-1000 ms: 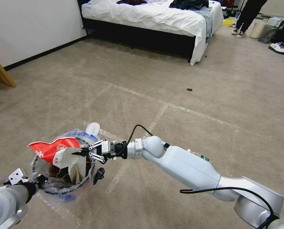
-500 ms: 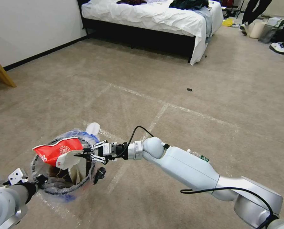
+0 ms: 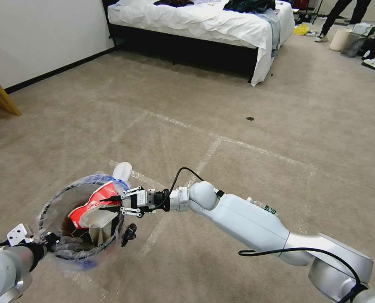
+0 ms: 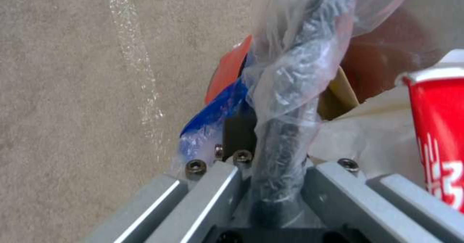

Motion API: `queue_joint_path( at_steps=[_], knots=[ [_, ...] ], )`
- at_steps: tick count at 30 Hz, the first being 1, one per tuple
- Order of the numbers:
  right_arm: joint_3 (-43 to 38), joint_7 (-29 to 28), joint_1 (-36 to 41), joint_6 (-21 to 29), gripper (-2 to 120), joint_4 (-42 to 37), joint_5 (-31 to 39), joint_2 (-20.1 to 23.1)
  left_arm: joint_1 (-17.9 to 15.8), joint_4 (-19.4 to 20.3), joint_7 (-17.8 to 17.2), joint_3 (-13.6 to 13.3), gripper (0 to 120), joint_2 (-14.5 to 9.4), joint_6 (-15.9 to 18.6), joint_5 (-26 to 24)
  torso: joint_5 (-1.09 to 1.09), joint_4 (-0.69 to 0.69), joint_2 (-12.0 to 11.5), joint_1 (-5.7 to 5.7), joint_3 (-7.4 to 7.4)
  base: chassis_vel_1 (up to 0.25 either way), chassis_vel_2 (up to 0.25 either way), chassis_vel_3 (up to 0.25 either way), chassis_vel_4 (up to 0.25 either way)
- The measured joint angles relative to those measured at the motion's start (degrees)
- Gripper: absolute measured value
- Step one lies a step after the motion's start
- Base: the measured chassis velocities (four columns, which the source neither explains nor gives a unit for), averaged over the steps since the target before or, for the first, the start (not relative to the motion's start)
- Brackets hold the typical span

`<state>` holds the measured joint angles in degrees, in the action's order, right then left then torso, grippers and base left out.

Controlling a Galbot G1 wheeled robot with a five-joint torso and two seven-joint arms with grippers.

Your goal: Pick up the trash bin and place the garbage on the floor into it.

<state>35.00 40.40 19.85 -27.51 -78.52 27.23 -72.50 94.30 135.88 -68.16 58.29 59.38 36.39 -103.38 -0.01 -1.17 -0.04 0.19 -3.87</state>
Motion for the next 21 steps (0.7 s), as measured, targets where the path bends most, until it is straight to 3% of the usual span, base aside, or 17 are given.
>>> queue_joint_path(
  at_steps=[13,21],
  knots=[
    [0.4,-0.7,-0.9,-0.3,88,1.1,-0.1,-0.7,0.8,1.6,-0.4,0.0,0,0.8,0.0,-0.9,0.00,0.00,0.0,0.00,0.00,0.000,0.000,0.000,0.000],
    [1.5,-0.7,-3.2,-0.3,90,1.2,0.9,-1.7,0.3,1.4,-0.9,-0.3,0,0.7,-0.1,-1.7,0.00,0.00,0.0,0.00,0.00,0.000,0.000,0.000,0.000]
  ],
)
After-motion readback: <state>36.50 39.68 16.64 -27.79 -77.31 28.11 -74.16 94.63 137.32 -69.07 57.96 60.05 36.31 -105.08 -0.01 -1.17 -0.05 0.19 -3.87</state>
